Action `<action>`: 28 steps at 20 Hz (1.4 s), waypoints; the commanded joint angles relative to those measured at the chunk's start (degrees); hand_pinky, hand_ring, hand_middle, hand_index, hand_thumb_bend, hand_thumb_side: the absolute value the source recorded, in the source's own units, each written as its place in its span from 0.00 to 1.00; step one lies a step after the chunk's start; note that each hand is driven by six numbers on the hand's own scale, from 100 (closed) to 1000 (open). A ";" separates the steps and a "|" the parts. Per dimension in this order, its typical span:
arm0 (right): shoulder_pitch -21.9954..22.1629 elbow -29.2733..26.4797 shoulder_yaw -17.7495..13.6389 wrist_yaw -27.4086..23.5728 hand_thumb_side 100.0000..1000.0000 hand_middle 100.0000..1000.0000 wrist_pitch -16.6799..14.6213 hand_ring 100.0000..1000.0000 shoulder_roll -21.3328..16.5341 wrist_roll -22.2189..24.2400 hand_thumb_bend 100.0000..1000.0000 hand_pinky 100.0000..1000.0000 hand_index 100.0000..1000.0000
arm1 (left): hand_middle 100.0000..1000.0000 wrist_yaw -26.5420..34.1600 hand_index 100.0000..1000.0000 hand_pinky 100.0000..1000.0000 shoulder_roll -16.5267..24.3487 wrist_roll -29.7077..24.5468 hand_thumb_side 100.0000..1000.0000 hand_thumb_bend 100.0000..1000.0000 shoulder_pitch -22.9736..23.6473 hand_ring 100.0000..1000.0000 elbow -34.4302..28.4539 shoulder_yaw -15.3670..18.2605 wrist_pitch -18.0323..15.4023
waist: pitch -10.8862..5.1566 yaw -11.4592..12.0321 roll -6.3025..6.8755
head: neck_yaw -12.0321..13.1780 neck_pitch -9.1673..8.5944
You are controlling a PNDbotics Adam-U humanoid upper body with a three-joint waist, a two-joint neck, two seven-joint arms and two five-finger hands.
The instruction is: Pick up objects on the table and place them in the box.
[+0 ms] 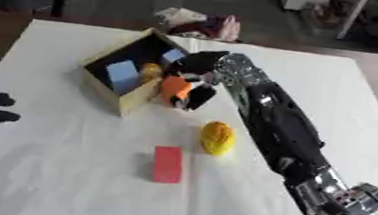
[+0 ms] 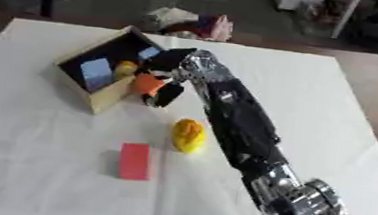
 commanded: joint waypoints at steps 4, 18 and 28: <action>-1.37 0.91 -0.68 1.99 0.71 0.96 0.34 0.97 0.15 -0.99 0.05 0.90 0.98 | 0.64 0.27 0.73 0.79 0.26 -0.20 0.68 0.00 -0.45 0.60 -0.61 -0.12 -0.07 | -0.64 0.14 0.32 | -0.36 0.26; 0.61 2.58 -0.82 -0.12 0.03 0.72 0.36 0.51 -1.41 -6.37 0.03 0.40 0.85 | 0.64 0.19 0.73 0.79 0.22 -0.16 0.69 0.00 -0.40 0.60 -0.50 -0.03 -0.07 | -0.57 -0.02 0.18 | -0.39 0.26; -0.13 -0.86 -0.99 -9.83 0.00 0.50 -1.95 0.36 -3.42 -10.77 0.00 0.21 0.70 | 0.64 0.18 0.73 0.79 0.27 -0.11 0.69 0.00 -0.37 0.60 -0.43 0.08 -0.10 | -0.70 -0.21 -0.03 | -0.32 0.26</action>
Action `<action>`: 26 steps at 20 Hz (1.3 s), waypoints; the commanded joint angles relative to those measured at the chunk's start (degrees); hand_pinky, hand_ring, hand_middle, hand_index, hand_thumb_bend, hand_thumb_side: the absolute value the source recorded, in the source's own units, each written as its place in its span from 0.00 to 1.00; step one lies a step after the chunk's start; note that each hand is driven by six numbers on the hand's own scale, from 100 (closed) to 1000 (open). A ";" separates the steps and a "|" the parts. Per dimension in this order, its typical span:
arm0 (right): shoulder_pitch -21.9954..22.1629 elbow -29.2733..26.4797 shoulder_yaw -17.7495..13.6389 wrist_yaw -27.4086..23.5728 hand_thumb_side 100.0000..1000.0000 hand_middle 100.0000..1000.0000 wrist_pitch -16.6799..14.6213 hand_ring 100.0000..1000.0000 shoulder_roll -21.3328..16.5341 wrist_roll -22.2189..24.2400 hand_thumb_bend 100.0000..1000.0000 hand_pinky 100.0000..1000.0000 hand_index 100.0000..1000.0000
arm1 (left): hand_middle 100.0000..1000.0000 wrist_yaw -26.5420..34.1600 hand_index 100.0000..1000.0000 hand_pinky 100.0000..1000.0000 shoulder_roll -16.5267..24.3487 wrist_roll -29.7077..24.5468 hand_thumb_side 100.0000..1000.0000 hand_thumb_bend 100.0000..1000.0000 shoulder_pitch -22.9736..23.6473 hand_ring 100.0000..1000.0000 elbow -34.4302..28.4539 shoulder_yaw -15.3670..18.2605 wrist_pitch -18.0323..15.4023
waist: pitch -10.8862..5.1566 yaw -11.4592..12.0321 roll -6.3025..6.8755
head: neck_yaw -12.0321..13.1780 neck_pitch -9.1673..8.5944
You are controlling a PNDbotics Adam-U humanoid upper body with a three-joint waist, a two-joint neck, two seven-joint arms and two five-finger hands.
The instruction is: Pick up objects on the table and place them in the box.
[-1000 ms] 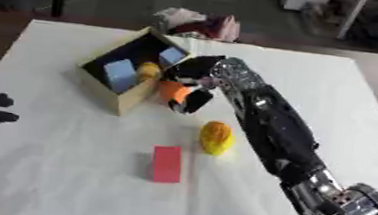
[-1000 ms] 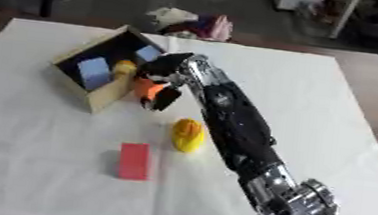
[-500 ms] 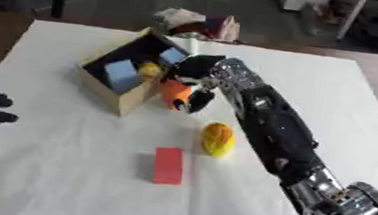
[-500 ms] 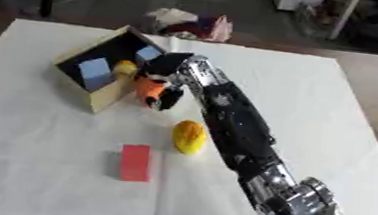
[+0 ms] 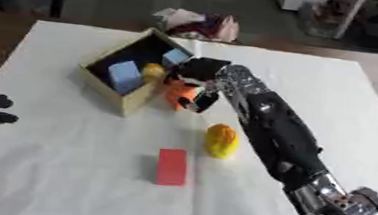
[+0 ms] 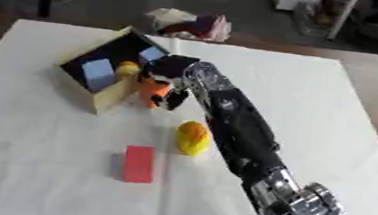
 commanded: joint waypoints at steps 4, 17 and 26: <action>-2.87 -6.15 0.37 -10.71 0.00 0.50 -0.94 0.35 -3.80 2.47 0.00 0.21 0.70 | 0.64 0.21 0.73 0.79 0.39 -0.13 0.69 0.00 -0.39 0.60 -0.70 0.07 -0.12 | -0.87 -0.06 -0.04 | 0.03 0.26; -8.03 -3.60 0.30 -4.31 0.00 0.65 3.83 0.48 1.37 -3.99 0.00 0.41 0.83 | 0.64 0.81 0.73 0.79 -0.04 -1.16 0.68 0.00 -0.63 0.60 -0.76 -0.86 -0.17 | -1.00 1.80 0.99 | -1.73 0.26; -5.87 0.86 -0.28 9.97 0.26 0.93 12.82 0.89 5.93 -23.72 0.17 0.82 0.97 | 0.64 1.06 0.73 0.79 -0.28 -1.72 0.69 0.00 -0.81 0.61 -0.58 -1.29 -0.14 | -0.93 2.51 0.86 | -2.46 0.26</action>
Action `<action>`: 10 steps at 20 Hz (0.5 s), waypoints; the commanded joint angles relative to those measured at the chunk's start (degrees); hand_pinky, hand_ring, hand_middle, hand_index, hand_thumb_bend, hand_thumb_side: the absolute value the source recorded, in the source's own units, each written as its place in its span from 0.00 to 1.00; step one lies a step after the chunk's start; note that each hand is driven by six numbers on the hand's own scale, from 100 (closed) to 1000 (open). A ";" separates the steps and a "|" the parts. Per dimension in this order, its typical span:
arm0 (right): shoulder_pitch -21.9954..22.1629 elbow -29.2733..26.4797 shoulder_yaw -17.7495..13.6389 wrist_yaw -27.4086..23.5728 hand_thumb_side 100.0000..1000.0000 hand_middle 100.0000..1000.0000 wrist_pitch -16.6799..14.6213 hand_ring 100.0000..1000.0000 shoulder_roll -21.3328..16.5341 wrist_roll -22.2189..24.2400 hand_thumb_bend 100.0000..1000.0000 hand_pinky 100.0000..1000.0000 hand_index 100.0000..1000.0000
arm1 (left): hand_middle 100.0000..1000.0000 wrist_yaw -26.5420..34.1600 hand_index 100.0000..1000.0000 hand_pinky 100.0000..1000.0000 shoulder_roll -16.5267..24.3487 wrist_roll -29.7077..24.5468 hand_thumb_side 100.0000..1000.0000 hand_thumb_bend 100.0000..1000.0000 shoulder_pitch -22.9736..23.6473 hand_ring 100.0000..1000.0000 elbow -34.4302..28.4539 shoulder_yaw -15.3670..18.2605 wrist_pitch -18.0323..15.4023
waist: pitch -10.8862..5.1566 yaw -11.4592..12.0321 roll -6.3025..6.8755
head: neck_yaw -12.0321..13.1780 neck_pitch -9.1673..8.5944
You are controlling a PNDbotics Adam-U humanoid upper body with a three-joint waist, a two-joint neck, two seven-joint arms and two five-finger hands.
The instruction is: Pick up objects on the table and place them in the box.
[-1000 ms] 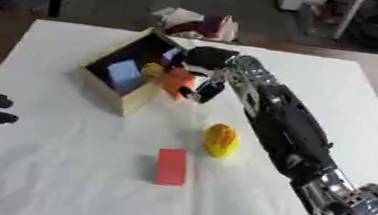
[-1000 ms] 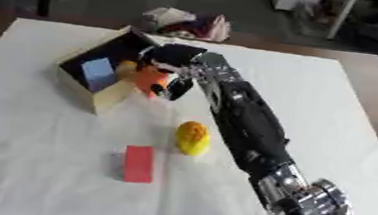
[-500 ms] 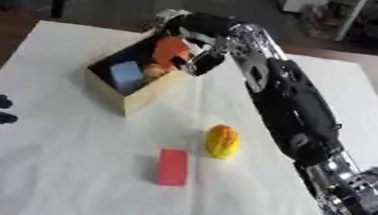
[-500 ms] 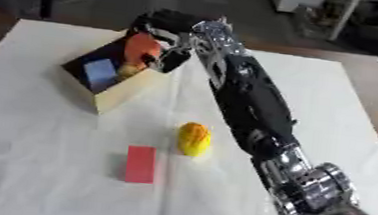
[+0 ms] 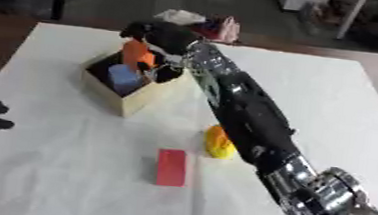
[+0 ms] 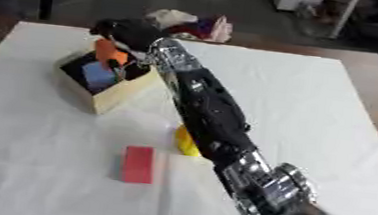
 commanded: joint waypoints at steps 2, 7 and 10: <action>-0.86 0.41 -0.02 4.73 0.28 0.92 3.40 0.89 -0.10 -8.41 0.19 0.82 0.96 | 0.64 0.30 0.73 0.79 0.23 -0.22 0.69 0.00 -0.68 0.61 -0.53 -0.01 -0.10 | -0.61 -0.17 0.06 | -0.09 0.26; -0.53 -1.29 0.55 2.37 0.08 0.89 2.66 0.85 -1.74 -11.58 0.05 0.79 0.96 | 0.64 0.15 0.73 0.79 0.30 -0.06 0.69 0.00 -0.63 0.61 -0.44 0.23 -0.14 | -0.54 -0.85 -0.33 | 0.57 0.26; 0.20 -6.22 2.05 -7.89 0.00 0.87 0.05 0.81 -5.59 -9.23 0.00 0.75 0.97 | 0.64 -0.15 0.73 0.79 0.55 0.26 0.69 0.00 -0.54 0.61 -0.36 0.63 -0.16 | -0.52 -1.81 -0.96 | 1.45 0.26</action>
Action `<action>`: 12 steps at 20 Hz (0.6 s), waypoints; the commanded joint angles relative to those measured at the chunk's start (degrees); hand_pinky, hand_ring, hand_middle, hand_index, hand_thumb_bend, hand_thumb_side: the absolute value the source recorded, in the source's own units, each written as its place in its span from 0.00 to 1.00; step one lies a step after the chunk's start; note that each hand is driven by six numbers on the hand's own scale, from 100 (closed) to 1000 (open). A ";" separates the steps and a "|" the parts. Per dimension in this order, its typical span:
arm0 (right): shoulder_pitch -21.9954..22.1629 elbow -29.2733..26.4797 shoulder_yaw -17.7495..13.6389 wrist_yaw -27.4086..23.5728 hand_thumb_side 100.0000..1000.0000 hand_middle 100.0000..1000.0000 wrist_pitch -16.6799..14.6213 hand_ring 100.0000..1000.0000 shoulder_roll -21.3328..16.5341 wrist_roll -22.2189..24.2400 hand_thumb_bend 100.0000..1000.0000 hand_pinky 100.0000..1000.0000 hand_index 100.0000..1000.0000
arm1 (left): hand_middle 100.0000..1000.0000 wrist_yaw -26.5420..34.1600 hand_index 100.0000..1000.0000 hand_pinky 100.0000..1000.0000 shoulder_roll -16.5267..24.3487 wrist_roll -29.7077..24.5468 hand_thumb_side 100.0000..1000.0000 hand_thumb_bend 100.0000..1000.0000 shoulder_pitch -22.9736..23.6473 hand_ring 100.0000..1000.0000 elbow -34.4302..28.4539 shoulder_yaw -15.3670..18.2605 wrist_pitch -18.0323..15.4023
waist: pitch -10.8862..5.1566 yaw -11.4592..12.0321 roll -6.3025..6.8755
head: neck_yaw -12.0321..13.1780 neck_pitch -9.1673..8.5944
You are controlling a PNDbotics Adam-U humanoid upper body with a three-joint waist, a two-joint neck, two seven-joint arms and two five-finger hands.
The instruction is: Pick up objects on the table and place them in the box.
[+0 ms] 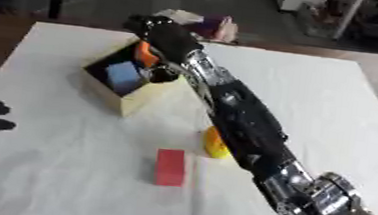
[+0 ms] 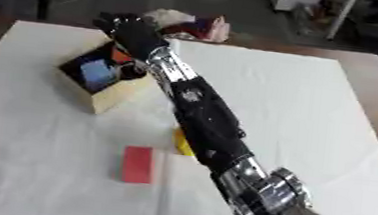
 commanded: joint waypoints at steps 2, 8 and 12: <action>0.61 -9.26 2.33 -15.74 0.00 0.87 -3.08 0.79 -7.57 5.18 0.00 0.74 0.97 | 0.64 -0.28 0.73 0.79 0.75 0.53 0.70 0.00 -0.44 0.61 -0.59 0.93 -0.13 | -0.64 -0.75 -0.22 | 1.09 0.26; 10.07 -27.25 4.81 -40.96 0.00 0.85 -5.90 0.76 -20.89 20.46 0.00 0.74 0.96 | 0.64 -0.84 0.73 0.79 1.56 1.28 0.70 0.00 0.09 0.61 -0.44 1.72 -0.16 | -0.93 -2.49 -1.26 | 2.67 0.26; 17.75 -37.39 4.93 -50.52 0.02 0.87 -9.14 0.77 -28.14 30.68 0.00 0.76 0.97 | 0.64 -1.08 0.73 0.79 1.95 1.46 0.70 0.00 0.19 0.61 -0.41 1.92 -0.21 | -0.98 -3.41 -1.68 | 3.47 0.26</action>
